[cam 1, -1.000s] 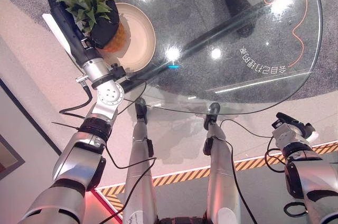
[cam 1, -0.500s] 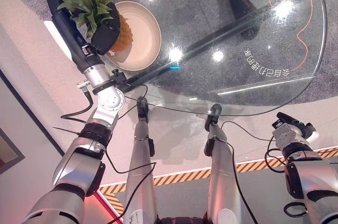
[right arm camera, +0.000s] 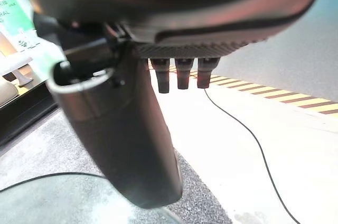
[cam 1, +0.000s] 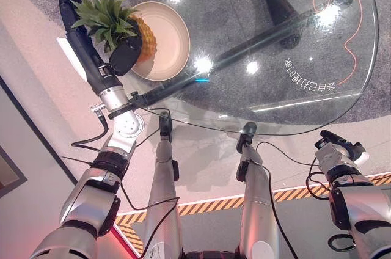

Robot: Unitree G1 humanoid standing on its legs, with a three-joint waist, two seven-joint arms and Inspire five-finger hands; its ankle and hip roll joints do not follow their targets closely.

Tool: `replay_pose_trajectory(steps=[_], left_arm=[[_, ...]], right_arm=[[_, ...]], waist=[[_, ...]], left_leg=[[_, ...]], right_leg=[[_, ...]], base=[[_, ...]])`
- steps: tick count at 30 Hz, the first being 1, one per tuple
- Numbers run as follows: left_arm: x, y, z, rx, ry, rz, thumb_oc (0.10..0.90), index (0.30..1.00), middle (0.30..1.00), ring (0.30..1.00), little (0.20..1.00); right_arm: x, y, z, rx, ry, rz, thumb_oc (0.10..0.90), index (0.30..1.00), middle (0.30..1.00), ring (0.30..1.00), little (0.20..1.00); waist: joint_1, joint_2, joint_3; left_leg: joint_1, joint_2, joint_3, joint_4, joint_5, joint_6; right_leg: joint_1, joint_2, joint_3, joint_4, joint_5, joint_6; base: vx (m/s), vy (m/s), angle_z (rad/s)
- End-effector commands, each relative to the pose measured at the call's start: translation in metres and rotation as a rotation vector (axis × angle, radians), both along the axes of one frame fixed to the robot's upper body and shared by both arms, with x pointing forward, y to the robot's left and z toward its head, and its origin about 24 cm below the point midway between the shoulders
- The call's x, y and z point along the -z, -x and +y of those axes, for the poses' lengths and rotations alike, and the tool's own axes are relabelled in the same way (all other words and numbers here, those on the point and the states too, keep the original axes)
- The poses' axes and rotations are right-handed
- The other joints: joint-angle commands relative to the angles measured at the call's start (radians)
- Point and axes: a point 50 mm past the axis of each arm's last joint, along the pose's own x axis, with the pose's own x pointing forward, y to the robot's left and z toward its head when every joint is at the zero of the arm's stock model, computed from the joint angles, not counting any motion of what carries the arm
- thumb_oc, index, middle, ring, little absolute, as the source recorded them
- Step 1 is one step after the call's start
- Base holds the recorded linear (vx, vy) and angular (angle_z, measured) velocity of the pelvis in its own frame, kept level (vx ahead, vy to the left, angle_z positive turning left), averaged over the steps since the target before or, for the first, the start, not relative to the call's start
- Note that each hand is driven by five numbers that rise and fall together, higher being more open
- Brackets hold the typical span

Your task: Pick up the fruit to the plate

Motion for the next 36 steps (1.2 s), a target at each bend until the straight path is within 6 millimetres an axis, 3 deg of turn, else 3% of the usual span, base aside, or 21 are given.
replay_pose_trajectory(steps=[1,36], left_arm=[[-0.038,0.012,-0.003,0.060,0.010,-0.239,0.800,0.900,0.900,0.900,0.900],[0.001,0.020,-0.012,0.140,-0.079,-0.104,0.800,0.900,0.900,0.900,0.900]], right_arm=[[0.020,0.040,-0.032,0.134,0.046,0.094,0.800,0.900,0.900,0.900,0.900],[0.019,0.045,-0.039,0.165,0.045,0.084,0.800,0.900,0.900,0.900,0.900]], waist=[[0.037,-0.006,-0.024],[0.067,0.020,-0.024]], left_leg=[[0.005,-0.028,0.001,0.106,-0.157,0.056],[0.011,-0.035,-0.006,0.085,-0.144,0.060]], right_leg=[[0.006,0.035,-0.047,-0.059,0.050,-0.025],[0.012,0.016,-0.071,-0.070,0.061,-0.017]], base=[[0.00,0.000,0.00],[0.00,0.000,0.00]])
